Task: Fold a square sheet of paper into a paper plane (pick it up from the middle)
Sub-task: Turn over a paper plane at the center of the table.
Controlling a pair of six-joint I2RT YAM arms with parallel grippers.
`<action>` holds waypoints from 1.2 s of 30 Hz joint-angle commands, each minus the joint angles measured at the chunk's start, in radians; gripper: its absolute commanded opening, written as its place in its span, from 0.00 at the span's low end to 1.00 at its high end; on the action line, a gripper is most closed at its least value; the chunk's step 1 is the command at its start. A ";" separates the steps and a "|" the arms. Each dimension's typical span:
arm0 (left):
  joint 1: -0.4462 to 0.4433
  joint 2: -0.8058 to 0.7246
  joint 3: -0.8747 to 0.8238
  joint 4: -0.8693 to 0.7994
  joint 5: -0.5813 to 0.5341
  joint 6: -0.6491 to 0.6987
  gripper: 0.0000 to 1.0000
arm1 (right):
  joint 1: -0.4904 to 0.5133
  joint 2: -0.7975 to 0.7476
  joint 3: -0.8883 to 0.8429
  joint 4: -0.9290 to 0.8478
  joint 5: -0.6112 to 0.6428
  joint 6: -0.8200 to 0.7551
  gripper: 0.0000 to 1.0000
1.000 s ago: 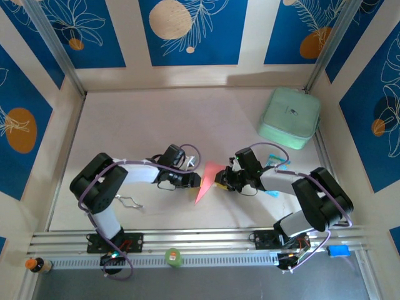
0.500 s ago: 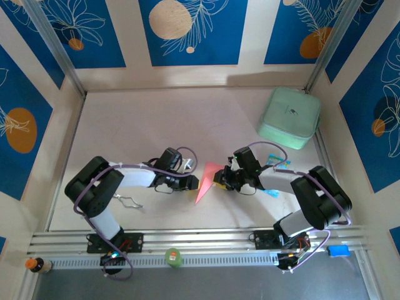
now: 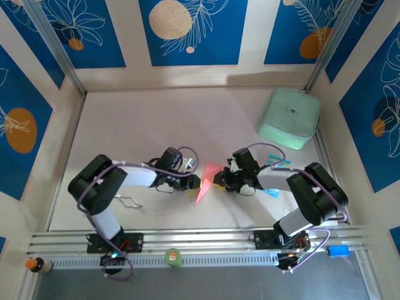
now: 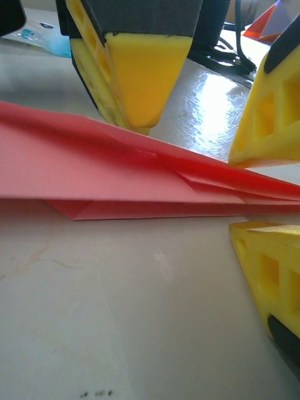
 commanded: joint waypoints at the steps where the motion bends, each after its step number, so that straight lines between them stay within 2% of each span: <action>1: 0.006 0.033 0.004 0.002 0.029 -0.009 0.29 | 0.007 0.013 0.019 0.008 -0.019 -0.003 0.26; 15: 0.004 0.010 0.007 -0.031 0.008 0.002 0.23 | 0.009 0.014 0.014 0.026 -0.032 0.001 0.23; 25: 0.005 -0.060 -0.009 -0.035 -0.033 0.003 0.26 | 0.011 0.011 0.010 0.025 -0.028 0.001 0.22; 29: 0.004 -0.036 -0.006 -0.040 -0.023 0.004 0.25 | 0.011 0.011 0.008 0.026 -0.025 0.003 0.22; 34: 0.003 0.011 -0.004 0.034 0.057 -0.026 0.23 | 0.012 0.008 0.015 0.024 -0.030 0.003 0.22; 36: 0.002 0.011 -0.008 0.027 0.046 -0.027 0.24 | 0.012 0.013 0.020 0.019 -0.028 0.000 0.22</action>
